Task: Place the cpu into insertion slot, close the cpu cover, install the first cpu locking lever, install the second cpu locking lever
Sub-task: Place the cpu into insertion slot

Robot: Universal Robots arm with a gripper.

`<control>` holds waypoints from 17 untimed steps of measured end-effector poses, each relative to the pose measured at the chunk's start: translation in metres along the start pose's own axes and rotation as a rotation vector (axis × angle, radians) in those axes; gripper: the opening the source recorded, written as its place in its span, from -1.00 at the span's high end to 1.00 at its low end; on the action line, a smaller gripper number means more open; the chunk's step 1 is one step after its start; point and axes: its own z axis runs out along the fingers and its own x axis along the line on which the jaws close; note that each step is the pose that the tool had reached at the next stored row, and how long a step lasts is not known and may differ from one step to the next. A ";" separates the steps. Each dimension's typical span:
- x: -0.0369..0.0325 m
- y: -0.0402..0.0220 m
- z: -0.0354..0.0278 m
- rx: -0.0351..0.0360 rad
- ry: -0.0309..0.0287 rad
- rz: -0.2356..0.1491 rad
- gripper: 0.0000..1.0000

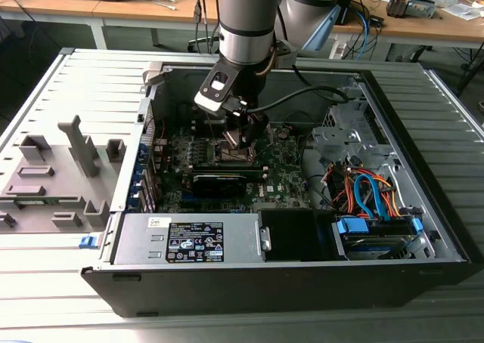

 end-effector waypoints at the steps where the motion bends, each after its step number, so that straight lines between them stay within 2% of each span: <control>1: 0.0000 0.0000 0.0000 0.0000 0.0000 0.001 -0.08; 17: 0.0000 0.0000 0.0007 0.0000 -0.0002 0.018 -0.08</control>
